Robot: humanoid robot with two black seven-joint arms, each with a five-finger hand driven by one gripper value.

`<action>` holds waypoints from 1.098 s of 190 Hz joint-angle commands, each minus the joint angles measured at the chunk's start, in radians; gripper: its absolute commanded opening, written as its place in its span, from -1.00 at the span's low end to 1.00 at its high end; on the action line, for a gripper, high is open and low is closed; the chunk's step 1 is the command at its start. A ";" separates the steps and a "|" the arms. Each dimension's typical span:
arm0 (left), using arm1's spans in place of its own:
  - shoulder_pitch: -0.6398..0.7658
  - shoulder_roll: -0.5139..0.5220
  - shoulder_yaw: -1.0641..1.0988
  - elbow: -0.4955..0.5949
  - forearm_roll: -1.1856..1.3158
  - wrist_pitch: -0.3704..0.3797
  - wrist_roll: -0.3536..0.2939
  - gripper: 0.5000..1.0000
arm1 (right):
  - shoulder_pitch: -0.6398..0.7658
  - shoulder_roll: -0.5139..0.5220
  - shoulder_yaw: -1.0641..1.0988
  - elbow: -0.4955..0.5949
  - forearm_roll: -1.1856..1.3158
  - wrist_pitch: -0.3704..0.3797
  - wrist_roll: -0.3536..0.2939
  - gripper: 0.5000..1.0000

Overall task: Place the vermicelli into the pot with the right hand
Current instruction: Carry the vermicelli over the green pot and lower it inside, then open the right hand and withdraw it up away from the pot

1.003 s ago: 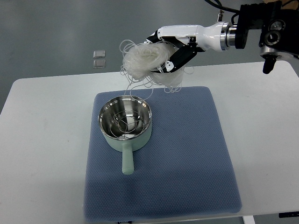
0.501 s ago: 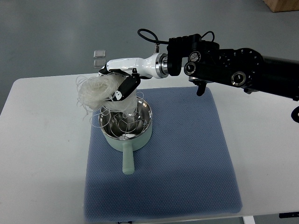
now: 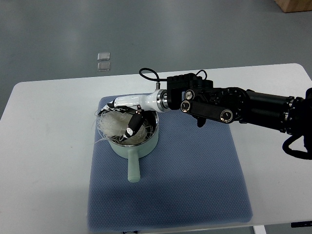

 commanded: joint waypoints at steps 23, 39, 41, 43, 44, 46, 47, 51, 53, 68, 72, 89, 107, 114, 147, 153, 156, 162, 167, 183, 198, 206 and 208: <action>0.000 0.000 0.000 -0.002 0.000 0.000 0.000 1.00 | 0.011 -0.034 0.017 0.000 0.006 0.009 -0.001 0.72; 0.000 0.000 0.000 -0.002 0.000 0.000 0.001 1.00 | 0.014 -0.061 0.021 0.002 0.009 0.017 -0.001 0.72; 0.000 0.000 -0.001 0.000 0.000 0.000 0.000 1.00 | 0.017 -0.064 0.021 0.002 0.009 0.020 -0.001 0.72; 0.000 0.000 -0.001 -0.002 0.000 0.000 0.001 1.00 | 0.020 -0.066 0.021 0.002 0.011 0.020 -0.001 0.72; 0.000 0.000 -0.001 -0.002 0.000 0.000 0.000 1.00 | 0.023 -0.069 0.021 0.002 0.012 0.023 -0.001 0.72; 0.000 0.000 -0.001 -0.002 0.000 0.000 0.000 1.00 | 0.023 -0.069 0.021 0.002 0.012 0.023 -0.001 0.72; 0.000 0.000 -0.001 -0.002 0.000 0.001 0.001 1.00 | 0.027 -0.072 0.021 0.002 0.014 0.023 -0.001 0.72; 0.000 0.000 -0.001 -0.002 0.000 0.000 0.001 1.00 | 0.037 -0.078 0.021 0.002 0.017 0.028 -0.001 0.72; 0.000 0.000 -0.001 -0.002 0.000 0.000 0.001 1.00 | 0.040 -0.081 0.021 0.002 0.018 0.031 -0.001 0.72; 0.000 0.000 -0.001 0.000 0.000 0.000 0.000 1.00 | 0.046 -0.109 0.047 0.005 0.020 0.049 -0.001 0.72; 0.000 0.000 -0.001 0.000 0.000 0.000 0.001 1.00 | 0.047 -0.116 0.064 0.006 0.020 0.057 -0.001 0.72; 0.000 0.000 -0.001 0.000 0.000 0.000 0.000 1.00 | 0.047 -0.144 0.145 0.008 0.021 0.098 -0.001 0.72; 0.000 0.000 -0.001 -0.002 0.000 0.000 0.001 1.00 | 0.046 -0.179 0.233 0.008 0.035 0.135 -0.002 0.72; 0.000 0.000 -0.001 0.000 0.000 0.000 0.000 1.00 | 0.043 -0.193 0.271 0.008 0.050 0.140 -0.002 0.72; 0.000 0.000 -0.001 -0.002 0.000 0.000 0.001 1.00 | 0.006 -0.241 0.431 0.008 0.204 0.129 -0.001 0.72; 0.000 0.000 -0.001 -0.003 0.000 0.000 0.000 1.00 | -0.017 -0.244 0.474 0.006 0.245 0.125 -0.001 0.72; 0.000 0.000 -0.001 -0.003 0.000 0.000 0.001 1.00 | -0.026 -0.244 0.488 0.006 0.257 0.123 -0.001 0.72; 0.000 0.000 -0.001 -0.003 0.000 0.000 0.000 1.00 | -0.051 -0.244 0.541 0.006 0.297 0.118 0.001 0.72; 0.000 0.000 -0.001 -0.003 0.000 0.000 0.000 1.00 | -0.077 -0.244 0.593 0.005 0.334 0.114 0.001 0.72; 0.000 0.000 -0.001 -0.005 0.000 0.000 0.000 1.00 | -0.149 -0.239 0.713 0.003 0.408 0.106 0.002 0.72; 0.000 0.000 -0.001 -0.005 0.000 0.000 0.000 1.00 | -0.224 -0.221 0.830 0.003 0.478 0.086 0.004 0.72; 0.000 0.000 -0.001 -0.005 0.000 0.001 0.000 1.00 | -0.250 -0.212 0.865 0.002 0.501 0.077 0.005 0.72; 0.000 0.000 -0.001 -0.006 0.000 0.000 0.001 1.00 | -0.259 -0.208 0.877 0.003 0.508 0.074 0.005 0.72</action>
